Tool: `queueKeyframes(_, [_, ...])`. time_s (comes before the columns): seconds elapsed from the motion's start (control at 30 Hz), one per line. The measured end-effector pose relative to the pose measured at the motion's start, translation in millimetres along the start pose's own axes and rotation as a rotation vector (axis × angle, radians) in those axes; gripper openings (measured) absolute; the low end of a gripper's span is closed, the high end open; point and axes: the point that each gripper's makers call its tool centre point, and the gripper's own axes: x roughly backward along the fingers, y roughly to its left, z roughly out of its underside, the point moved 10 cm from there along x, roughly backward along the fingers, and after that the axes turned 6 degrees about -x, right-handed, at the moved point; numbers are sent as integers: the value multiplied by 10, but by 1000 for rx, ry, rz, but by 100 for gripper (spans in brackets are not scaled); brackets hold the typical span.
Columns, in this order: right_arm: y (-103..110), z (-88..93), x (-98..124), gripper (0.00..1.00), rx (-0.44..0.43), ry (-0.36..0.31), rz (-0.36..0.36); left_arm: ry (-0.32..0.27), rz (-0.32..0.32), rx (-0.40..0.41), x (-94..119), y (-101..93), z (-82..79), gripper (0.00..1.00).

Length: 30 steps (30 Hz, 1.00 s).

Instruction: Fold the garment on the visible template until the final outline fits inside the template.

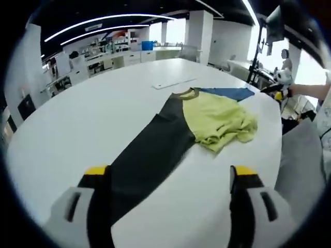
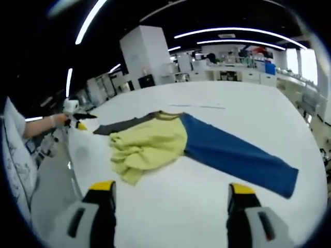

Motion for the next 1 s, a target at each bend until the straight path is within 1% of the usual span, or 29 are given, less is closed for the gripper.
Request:
queueKeyframes(0.03, [13,1,8,89,4,-2,-1,4,11,-20,-15,13,28,90])
queueKeyframes(0.13, [33,8,16,89,10,-6,2,-1,18,-19,-18,-42,48,89])
queueKeyframes(0.27, [53,6,-19,86,20,-11,-3,-35,12,0,-12,-122,47,87])
queueKeyframes(0.33, [123,3,-43,85,24,-13,-13,-54,13,9,-10,-170,44,87])
queueKeyframes(0.4, [156,1,-78,84,33,-13,-24,-60,19,8,3,-230,48,86])
queueKeyframes(0.47, [235,4,-129,80,75,0,-40,-65,17,9,9,-290,58,85])
queueKeyframes(0.53, [308,7,-207,74,148,25,-54,-73,10,19,15,-310,73,85])
queueKeyframes(0.57, [353,14,-239,72,169,36,-70,-77,11,22,17,-324,75,85])
queueKeyframes(0.6, [427,30,-284,70,186,53,-93,-78,10,28,25,-354,81,85])
queueKeyframes(0.7, [528,74,-404,68,222,94,-125,-79,12,30,59,-456,89,84])
queueKeyframes(0.73, [570,92,-443,64,239,108,-138,-79,8,33,76,-467,98,84])
queueKeyframes(0.8, [603,121,-502,55,274,128,-139,-80,3,35,107,-489,115,84])
queueKeyframes(0.83, [658,145,-543,51,316,147,-153,-89,0,46,133,-510,124,84])
queueKeyframes(0.93, [771,199,-641,47,353,167,-169,-95,-3,57,179,-558,150,82])
queueKeyframes(1.0, [812,230,-697,45,413,207,-175,-91,-7,54,197,-575,169,82])
